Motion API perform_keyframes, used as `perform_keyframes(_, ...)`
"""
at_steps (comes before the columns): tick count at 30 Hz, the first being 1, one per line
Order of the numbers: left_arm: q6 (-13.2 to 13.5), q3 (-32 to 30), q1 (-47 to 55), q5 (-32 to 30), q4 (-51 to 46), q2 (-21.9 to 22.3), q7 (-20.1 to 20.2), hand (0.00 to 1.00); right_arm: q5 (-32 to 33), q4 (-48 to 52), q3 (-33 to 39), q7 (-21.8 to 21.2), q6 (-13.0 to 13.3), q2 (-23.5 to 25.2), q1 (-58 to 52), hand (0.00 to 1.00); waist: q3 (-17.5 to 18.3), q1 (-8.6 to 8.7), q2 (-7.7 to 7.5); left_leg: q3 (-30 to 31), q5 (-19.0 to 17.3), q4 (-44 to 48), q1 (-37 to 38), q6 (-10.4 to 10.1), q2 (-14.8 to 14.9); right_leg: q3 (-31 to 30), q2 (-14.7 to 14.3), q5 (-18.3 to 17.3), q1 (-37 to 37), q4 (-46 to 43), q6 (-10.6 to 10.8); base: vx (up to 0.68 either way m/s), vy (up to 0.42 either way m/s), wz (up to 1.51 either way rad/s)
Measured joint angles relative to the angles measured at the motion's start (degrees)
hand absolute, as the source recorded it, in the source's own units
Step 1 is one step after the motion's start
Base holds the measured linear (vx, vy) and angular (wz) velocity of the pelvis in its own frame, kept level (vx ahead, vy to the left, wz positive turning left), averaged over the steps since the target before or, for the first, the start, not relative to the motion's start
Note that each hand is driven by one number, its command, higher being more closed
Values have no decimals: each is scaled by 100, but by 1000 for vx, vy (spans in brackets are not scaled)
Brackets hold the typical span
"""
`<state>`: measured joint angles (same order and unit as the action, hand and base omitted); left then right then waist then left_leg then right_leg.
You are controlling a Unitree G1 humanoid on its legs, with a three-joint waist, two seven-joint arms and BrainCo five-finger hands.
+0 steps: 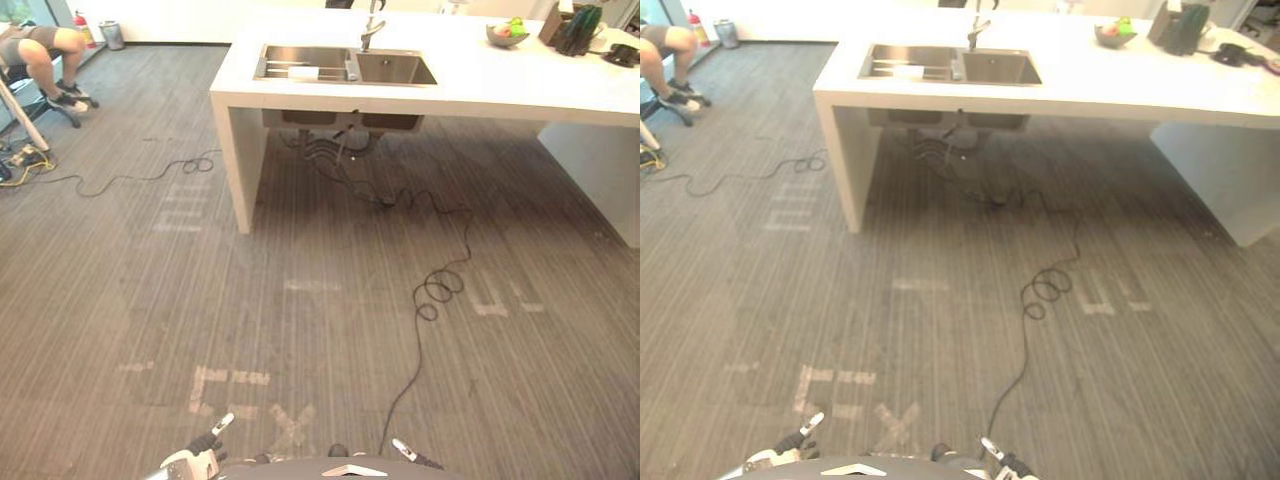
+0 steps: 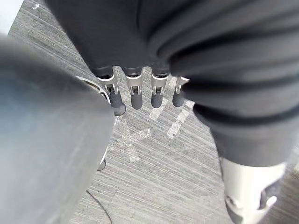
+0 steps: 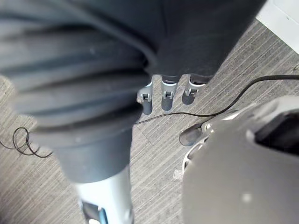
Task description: Walk over to the sink, pick up the cup, carry it to the dishwasher, place the cup inside the dishwasher, then close the dishwasher door
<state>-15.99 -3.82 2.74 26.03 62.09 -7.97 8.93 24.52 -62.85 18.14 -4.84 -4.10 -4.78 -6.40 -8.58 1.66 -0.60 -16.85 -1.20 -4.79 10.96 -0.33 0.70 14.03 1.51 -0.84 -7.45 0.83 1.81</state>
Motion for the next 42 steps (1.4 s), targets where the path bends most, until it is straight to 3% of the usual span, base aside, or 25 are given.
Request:
perform_keyframes(3,-1,237,-33,-54,-11,-67,70,0,173,123,-124,-4,-68,-37,-35,0,-11,28,-7,-75,-89,0,-40,121,-38,59,268,-451,650,-1297,257,-16,70,-13)
perform_keyframes(5,30,547,-189,95,45,-182,140,0,283,198,-176,-13,-232,-85,13,0,-130,43,-8,-189,-122,7,-66,181,-85,78,641,-429,1734,-3319,51,-95,74,-15)
perform_keyframes(6,136,655,-271,342,50,-241,84,0,263,299,-173,-18,-249,-47,23,0,-258,103,-157,-171,-194,113,-3,243,-163,83,903,-303,2220,-4272,-280,-103,16,-2)
perform_keyframes(8,360,687,-341,901,50,-249,-113,0,204,257,-181,-9,-383,20,52,0,-489,168,-288,-106,-410,422,158,268,-111,-7,945,-510,2438,-4879,-120,-95,-35,7)
perform_keyframes(9,460,753,-385,1146,48,-242,-188,0,206,156,-165,-5,-461,24,23,0,-524,230,-271,-46,-589,639,209,217,14,-7,861,-754,2479,-4862,44,-102,-37,16)
perform_keyframes(11,708,812,-571,1271,-74,-70,-250,0,209,114,-145,0,-625,15,-129,0,-565,290,-189,78,-822,899,238,117,220,-20,642,-826,2526,-4280,98,-212,-46,35)
perform_keyframes(13,985,857,-773,1210,-549,192,-384,0,241,147,-92,37,-644,82,-369,0,-624,344,-156,245,-992,1012,275,-34,368,-87,435,-645,2558,-3176,132,-310,-76,44)
perform_keyframes(15,1290,860,-960,1191,-1365,471,-641,0,324,163,-89,83,-740,314,-714,0,-662,358,-198,361,-1235,1016,433,-281,459,-237,285,33,2485,-1412,245,-187,-175,37)
perform_keyframes(17,1464,865,-979,1204,-1948,546,-797,0,331,159,37,171,-787,605,-1010,0,-699,475,-289,493,-1554,1082,747,-501,453,-464,419,119,2267,-853,280,404,-282,36)
perform_keyframes(18,1535,853,-978,1201,-2290,579,-884,0,330,172,50,173,-806,635,-1111,0,-751,540,-147,535,-1780,1103,995,-505,610,-315,365,553,2377,-1447,178,568,-282,23)
perform_keyframes(19,1559,896,-973,1190,-2539,580,-920,0,331,258,40,171,-803,631,-1165,0,-702,599,49,516,-1926,1132,984,-440,796,-168,310,453,2629,-1995,33,622,-271,13)
perform_keyframes(21,1653,1016,-1014,1183,-2972,628,-1015,0,320,469,-6,153,-806,510,-1219,0,-503,597,477,494,-2180,1172,927,58,1089,200,218,-298,3148,-3021,-490,605,-172,19)
perform_keyframes(22,1687,1028,-1033,1144,-3023,633,-1037,0,317,464,-11,162,-809,459,-1206,0,-462,582,555,522,-2029,1373,903,-45,1108,238,232,-533,3214,-3247,-548,601,-227,21)
perform_keyframes(23,1777,1068,-1037,1077,-3063,654,-1161,0,324,472,6,183,-805,377,-1152,0,-441,572,452,540,-1695,2207,598,-311,1116,229,294,-929,3224,-3604,-627,476,-245,17)
perform_keyframes(24,1809,1070,-997,1077,-3072,669,-1222,0,335,489,9,179,-781,345,-1116,0,-414,601,386,622,-1469,2609,430,-415,1153,243,323,-1071,3164,-3695,-610,561,-324,22)
perform_keyframes(26,1940,1221,-754,1085,-3086,780,-1240,0,331,400,4,157,-404,75,-861,0,-405,582,372,1147,-489,5060,-662,-707,1388,278,182,-1448,2655,-3508,-663,571,-258,12)
perform_keyframes(28,1982,1298,-417,1086,-3165,811,-1237,0,405,332,-22,153,-42,-171,-567,0,-413,471,411,1207,-740,7032,-1643,-504,1447,285,-121,-1545,1918,-2997,-697,557,-189,-7)
perform_keyframes(30,2082,1290,-202,1097,-3291,790,-1197,0,811,358,-147,158,181,-254,-305,0,-473,406,376,1345,-971,7464,-2337,-418,1073,352,-276,-1572,1170,-2503,-782,508,-146,4)
perform_keyframes(31,2116,1296,-69,1096,-3588,772,-1148,0,1049,394,-183,158,235,-296,-125,0,-518,252,319,1314,-1101,7193,-2740,-355,753,347,-291,-1572,800,-2277,-820,469,-107,-14)
perform_keyframes(34,2223,1306,53,1086,-4557,671,-1049,0,1236,944,-448,166,218,-338,224,0,-574,-102,240,817,-1183,5550,-3290,-156,345,93,-317,-1569,176,-1777,-762,-28,11,-45)
perform_keyframes(35,2339,1279,85,1084,-5141,587,-1062,0,1232,1318,-774,172,184,-379,294,0,-582,-199,230,620,-1054,4469,-3363,-45,233,-55,-304,-1617,-89,-1628,-675,-194,44,-60)
perform_keyframes(38,2758,1135,60,1078,-6204,491,-1145,0,1204,1510,-1058,186,105,-421,400,0,-584,-393,279,314,-193,2027,-3192,-163,31,-474,-266,-1851,-722,-1489,-322,-36,100,-65)
perform_keyframes(40,3027,874,-5,971,-6506,468,-1222,0,1160,1439,-987,205,-50,-425,232,0,-527,-400,381,-49,7,1617,-3030,-7,36,-615,-353,-2058,-1256,-1395,-133,285,228,-42)
perform_keyframes(41,3113,776,-25,957,-6651,454,-1266,0,1154,1397,-843,229,-132,-435,115,0,-425,-410,520,-41,134,1534,-2965,366,52,-665,-469,-2125,-1439,-1391,-89,528,284,-20)
perform_keyframes(42,3235,551,-145,842,-6966,360,-1397,0,1102,1007,-495,242,-299,-314,80,0,-324,-444,345,-64,658,1892,-3042,729,-36,-732,-266,-2165,-1553,-1493,-119,551,264,-11)
